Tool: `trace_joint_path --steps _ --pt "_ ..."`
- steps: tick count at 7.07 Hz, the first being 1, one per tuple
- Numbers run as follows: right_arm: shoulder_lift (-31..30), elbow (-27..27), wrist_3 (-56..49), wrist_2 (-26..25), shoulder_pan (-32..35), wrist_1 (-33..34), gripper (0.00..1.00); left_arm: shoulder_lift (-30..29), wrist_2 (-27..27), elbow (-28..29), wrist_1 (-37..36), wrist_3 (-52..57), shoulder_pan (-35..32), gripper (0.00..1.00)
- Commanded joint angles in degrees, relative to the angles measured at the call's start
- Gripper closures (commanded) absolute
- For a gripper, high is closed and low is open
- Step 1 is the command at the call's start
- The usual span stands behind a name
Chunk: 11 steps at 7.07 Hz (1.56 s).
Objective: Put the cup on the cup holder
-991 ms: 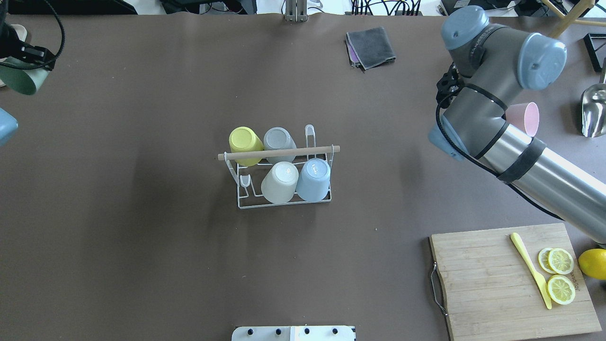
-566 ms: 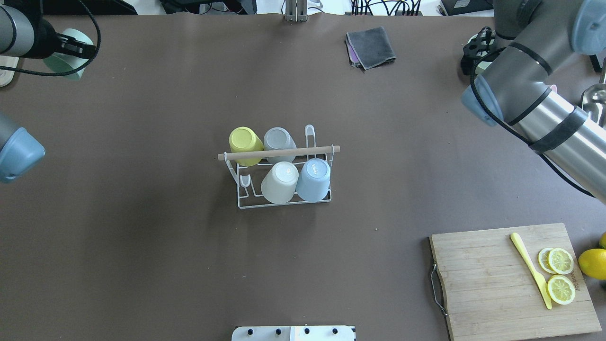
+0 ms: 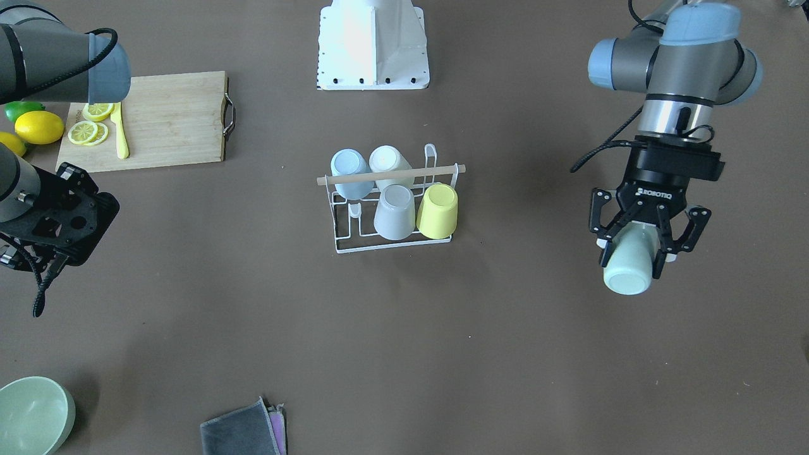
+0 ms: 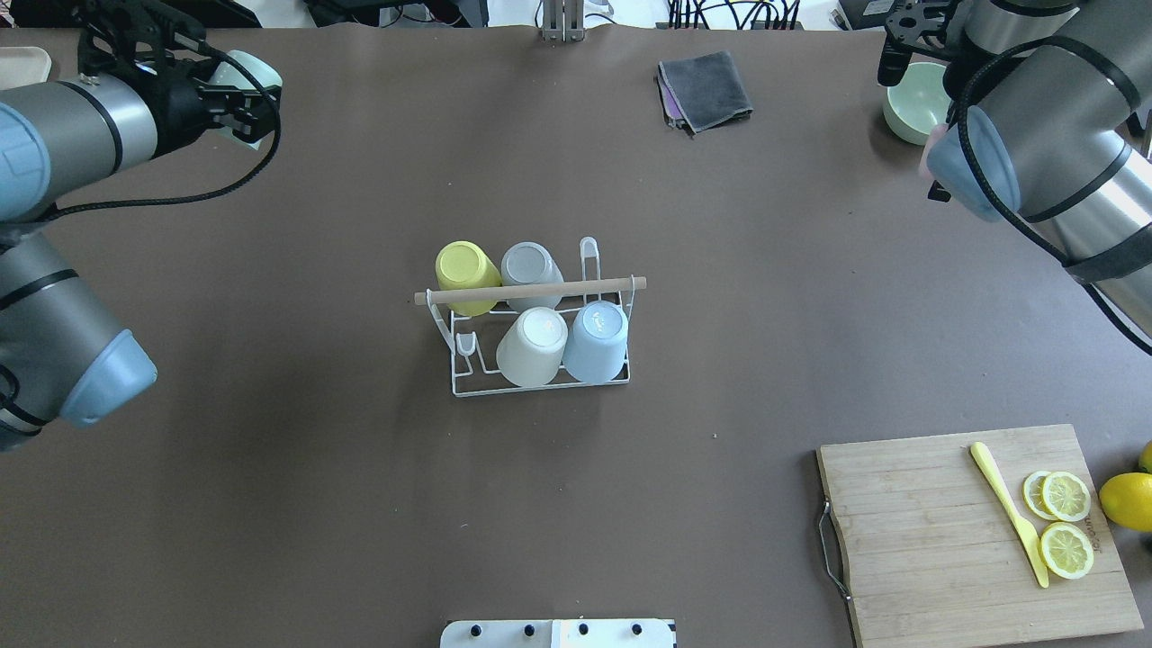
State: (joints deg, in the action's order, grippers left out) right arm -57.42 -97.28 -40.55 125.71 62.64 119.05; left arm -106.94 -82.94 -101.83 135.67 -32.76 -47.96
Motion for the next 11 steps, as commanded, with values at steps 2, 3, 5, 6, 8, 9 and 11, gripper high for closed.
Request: trace_joint_path --steps 2,3,5,6,8,9,11 --pt "-1.02 2.08 -9.53 4.79 0.64 -13.64 1.0 -0.02 15.21 -2.83 13.52 0.85 12.49 1.0" --pt "-0.85 2.0 -9.37 5.07 0.46 -15.15 1.0 0.41 21.26 -5.98 16.35 0.94 16.89 1.0" --pt "-2.51 1.74 -9.28 4.9 1.16 -21.55 1.0 4.44 27.02 -7.85 25.82 3.9 22.01 1.0" --pt "-2.78 2.43 -8.93 4.54 2.64 -22.63 1.0 4.46 28.95 -7.25 28.83 7.5 25.16 1.0" --pt "-3.39 3.49 -8.93 -2.97 3.54 -27.88 1.0 3.76 38.16 -7.07 29.65 10.16 33.42 1.0" --pt "-3.83 4.63 -8.67 -4.58 4.06 -30.96 1.0 3.58 38.81 -7.15 31.91 11.39 33.89 1.0" --pt "-3.93 8.14 -2.3 -6.7 5.03 -40.78 1.0 2.97 39.08 -6.63 33.16 12.54 36.16 1.0"
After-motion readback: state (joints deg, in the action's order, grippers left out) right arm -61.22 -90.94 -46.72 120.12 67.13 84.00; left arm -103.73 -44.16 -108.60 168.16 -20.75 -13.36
